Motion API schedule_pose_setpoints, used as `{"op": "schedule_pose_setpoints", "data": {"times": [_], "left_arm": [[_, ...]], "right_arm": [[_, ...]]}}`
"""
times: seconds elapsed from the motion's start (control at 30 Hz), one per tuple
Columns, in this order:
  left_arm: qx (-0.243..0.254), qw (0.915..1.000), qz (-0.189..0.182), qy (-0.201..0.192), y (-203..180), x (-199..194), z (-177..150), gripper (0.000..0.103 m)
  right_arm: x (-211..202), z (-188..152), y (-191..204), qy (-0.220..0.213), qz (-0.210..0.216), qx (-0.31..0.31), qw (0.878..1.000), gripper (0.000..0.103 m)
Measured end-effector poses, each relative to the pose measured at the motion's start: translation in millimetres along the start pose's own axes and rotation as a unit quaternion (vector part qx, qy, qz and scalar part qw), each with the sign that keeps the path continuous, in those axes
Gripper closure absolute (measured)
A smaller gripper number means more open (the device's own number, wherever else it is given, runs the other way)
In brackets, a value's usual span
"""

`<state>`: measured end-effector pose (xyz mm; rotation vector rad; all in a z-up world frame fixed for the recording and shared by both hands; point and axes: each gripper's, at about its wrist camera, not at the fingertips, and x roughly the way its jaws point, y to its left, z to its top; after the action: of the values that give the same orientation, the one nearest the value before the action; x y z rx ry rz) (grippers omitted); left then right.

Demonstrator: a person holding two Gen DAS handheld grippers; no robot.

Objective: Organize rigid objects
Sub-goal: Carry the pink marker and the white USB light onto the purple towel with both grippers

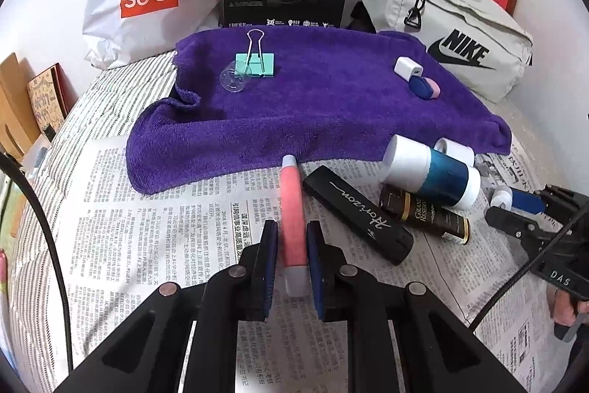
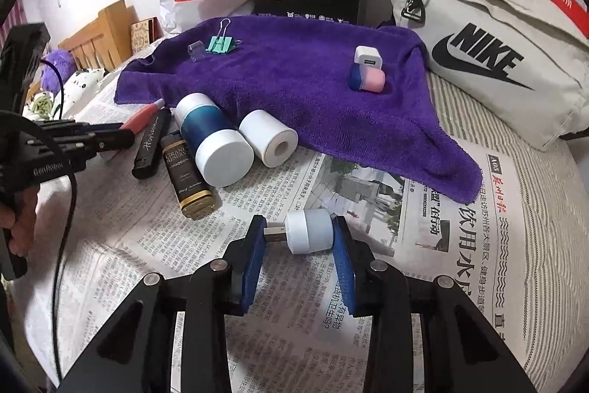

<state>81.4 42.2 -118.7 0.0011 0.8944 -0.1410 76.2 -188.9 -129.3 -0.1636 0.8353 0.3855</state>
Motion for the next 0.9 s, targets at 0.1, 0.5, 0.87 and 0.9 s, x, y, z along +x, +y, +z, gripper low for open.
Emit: {"op": "schedule_pose_setpoints", "data": {"times": [0.1,0.5,0.87,0.9], "left_arm": [[-0.009,0.9999,-0.006,-0.008,2,0,-2,0.087],[0.002,1.0000,0.004,-0.006,-1,1,1,0.087],[0.013,0.9995,0.025,0.013,-7,11,15,0.091],[0.014,0.9995,0.026,0.013,-7,11,14,0.091]], "right_arm": [[0,-1,1,-0.002,-0.004,-0.001,1.000,0.067],[0,-1,-1,-0.003,0.002,0.004,1.000,0.067],[1,-1,-2,-0.002,0.005,0.007,1.000,0.067],[1,-1,-2,-0.003,0.004,0.006,1.000,0.067]]}}
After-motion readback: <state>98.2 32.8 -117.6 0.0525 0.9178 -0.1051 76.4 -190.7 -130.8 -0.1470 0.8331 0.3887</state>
